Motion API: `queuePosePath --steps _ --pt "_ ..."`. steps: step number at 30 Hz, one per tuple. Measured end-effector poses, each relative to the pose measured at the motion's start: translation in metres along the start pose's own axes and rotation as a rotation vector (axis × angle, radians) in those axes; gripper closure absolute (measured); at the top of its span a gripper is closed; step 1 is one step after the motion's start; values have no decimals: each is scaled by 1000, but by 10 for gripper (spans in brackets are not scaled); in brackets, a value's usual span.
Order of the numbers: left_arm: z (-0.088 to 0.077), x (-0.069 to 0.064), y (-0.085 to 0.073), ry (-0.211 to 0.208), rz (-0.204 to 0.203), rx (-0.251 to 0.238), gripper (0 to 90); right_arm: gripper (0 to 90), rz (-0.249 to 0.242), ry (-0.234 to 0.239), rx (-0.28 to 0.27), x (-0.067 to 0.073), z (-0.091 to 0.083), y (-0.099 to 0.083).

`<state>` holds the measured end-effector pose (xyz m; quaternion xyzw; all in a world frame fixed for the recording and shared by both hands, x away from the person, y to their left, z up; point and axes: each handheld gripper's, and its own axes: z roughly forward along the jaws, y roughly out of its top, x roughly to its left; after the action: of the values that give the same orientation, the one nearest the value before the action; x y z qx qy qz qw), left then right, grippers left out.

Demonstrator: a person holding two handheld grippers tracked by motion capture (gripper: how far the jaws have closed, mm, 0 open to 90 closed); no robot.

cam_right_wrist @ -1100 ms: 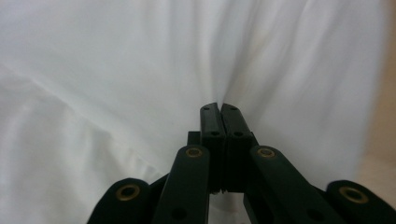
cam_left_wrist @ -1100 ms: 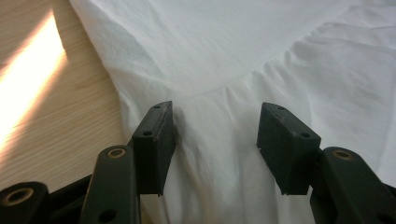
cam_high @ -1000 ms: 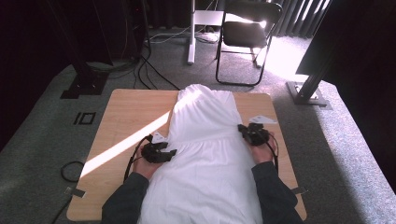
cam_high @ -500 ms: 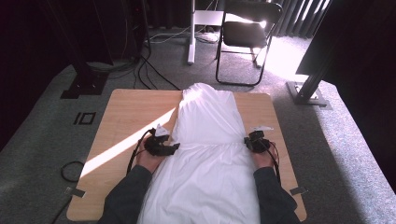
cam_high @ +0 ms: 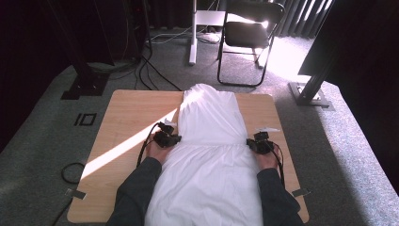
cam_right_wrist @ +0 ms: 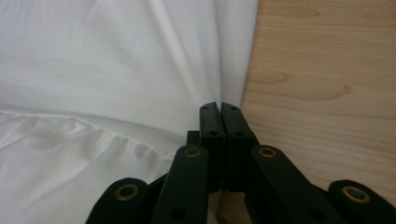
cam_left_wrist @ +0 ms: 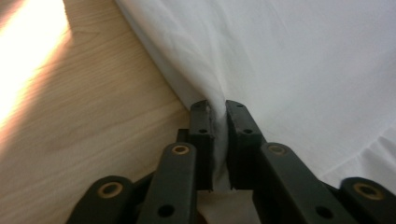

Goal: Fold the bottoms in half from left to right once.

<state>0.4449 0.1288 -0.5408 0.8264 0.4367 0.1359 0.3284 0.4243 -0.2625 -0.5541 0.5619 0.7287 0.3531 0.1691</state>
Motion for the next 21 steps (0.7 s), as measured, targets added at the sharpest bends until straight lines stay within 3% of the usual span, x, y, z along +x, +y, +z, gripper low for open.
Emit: queuePosePath --steps 5,6,8,12,14,15,17,18,20,21 --pt "-14 0 -20 -30 -15 -27 857 888 -22 15 8 5 -9 -10" --pt "-24 -2 -36 -50 -10 -48 856 888 -43 28 11 11 -17 -19" --pt "-36 -5 -53 -62 -10 -70 854 887 -61 40 16 18 -25 -29" --pt "-58 -16 -83 -74 12 -83 849 887 -102 71 24 34 -44 -52" --pt "-63 -21 -89 -71 23 -81 848 887 -108 78 24 38 -49 -58" --pt "-72 -32 -100 -65 52 -74 848 887 -117 76 25 42 -53 -64" --pt "-79 -39 -106 -65 78 -59 845 886 -150 73 42 54 -67 -78" --pt "-80 -41 -107 -63 84 -54 832 879 -145 94 59 56 -70 -80" --pt "-82 -42 -107 -59 91 -55 712 846 -133 119 82 55 -72 -80" --pt "-82 -42 -107 -59 91 -55 712 846 -116 136 105 54 -73 -78"
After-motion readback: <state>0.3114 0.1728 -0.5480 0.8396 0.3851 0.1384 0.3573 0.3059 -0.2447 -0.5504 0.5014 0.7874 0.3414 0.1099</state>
